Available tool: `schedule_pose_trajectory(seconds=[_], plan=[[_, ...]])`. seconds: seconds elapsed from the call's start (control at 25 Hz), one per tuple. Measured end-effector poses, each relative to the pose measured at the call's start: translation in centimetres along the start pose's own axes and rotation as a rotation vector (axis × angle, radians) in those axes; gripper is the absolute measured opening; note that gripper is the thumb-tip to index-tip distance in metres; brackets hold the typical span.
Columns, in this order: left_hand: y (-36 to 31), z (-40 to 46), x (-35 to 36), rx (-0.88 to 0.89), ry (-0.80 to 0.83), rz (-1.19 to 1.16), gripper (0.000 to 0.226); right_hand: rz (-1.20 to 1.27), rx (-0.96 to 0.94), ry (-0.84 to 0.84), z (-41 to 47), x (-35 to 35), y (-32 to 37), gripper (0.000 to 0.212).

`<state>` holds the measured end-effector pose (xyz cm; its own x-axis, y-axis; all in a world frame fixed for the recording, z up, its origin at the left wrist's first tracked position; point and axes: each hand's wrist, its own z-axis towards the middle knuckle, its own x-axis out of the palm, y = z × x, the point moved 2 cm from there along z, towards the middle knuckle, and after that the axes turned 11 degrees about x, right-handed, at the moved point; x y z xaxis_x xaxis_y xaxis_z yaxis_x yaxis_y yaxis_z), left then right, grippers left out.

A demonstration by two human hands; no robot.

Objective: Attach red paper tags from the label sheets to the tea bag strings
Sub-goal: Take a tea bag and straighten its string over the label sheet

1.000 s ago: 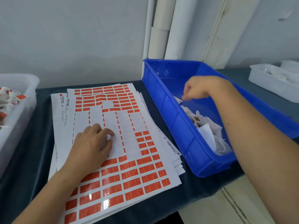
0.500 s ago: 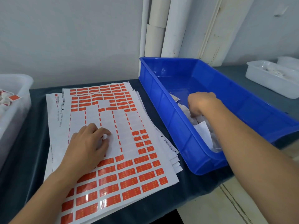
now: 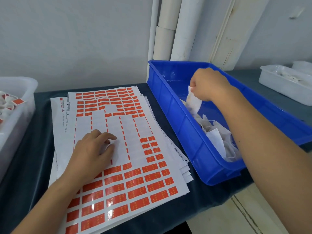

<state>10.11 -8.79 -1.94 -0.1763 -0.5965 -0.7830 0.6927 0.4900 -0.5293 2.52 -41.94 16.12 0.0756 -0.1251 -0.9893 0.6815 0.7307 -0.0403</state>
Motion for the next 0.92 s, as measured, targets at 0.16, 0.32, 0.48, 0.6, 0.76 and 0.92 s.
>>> schedule_pose_trajectory(seconds=[0.16, 0.32, 0.48, 0.6, 0.76, 0.92], plan=[[0.3, 0.1, -0.1, -0.061, -0.056, -0.139, 0.026, 0.027, -0.151, -0.111, -1.7, -3.6, 3.2, 0.016], [0.3, 0.2, -0.9, -0.115, -0.128, -0.373, 0.044, 0.112, -0.458, -0.089, -5.1, -5.6, 7.7, 0.016], [-0.4, -0.2, -1.8, 0.035, -0.171, -0.698, 0.072, 0.245, -0.724, 0.232, -8.7, -1.7, 12.5, 0.011], [-0.6, -0.2, -1.5, 0.045, -0.098, -0.798, 0.062, 0.316, -0.776, 0.353, -9.5, 2.8, 15.2, 0.014], [0.1, -0.2, -1.2, -0.073, -0.137, -0.596, 0.033, 0.534, -0.652, 0.343, -8.7, 6.9, 16.5, 0.017], [1.4, 0.3, -1.2, -0.205, -0.290, -0.568, 0.032, 0.634, -0.498, 0.340, -8.0, 9.5, 16.0, 0.026]])
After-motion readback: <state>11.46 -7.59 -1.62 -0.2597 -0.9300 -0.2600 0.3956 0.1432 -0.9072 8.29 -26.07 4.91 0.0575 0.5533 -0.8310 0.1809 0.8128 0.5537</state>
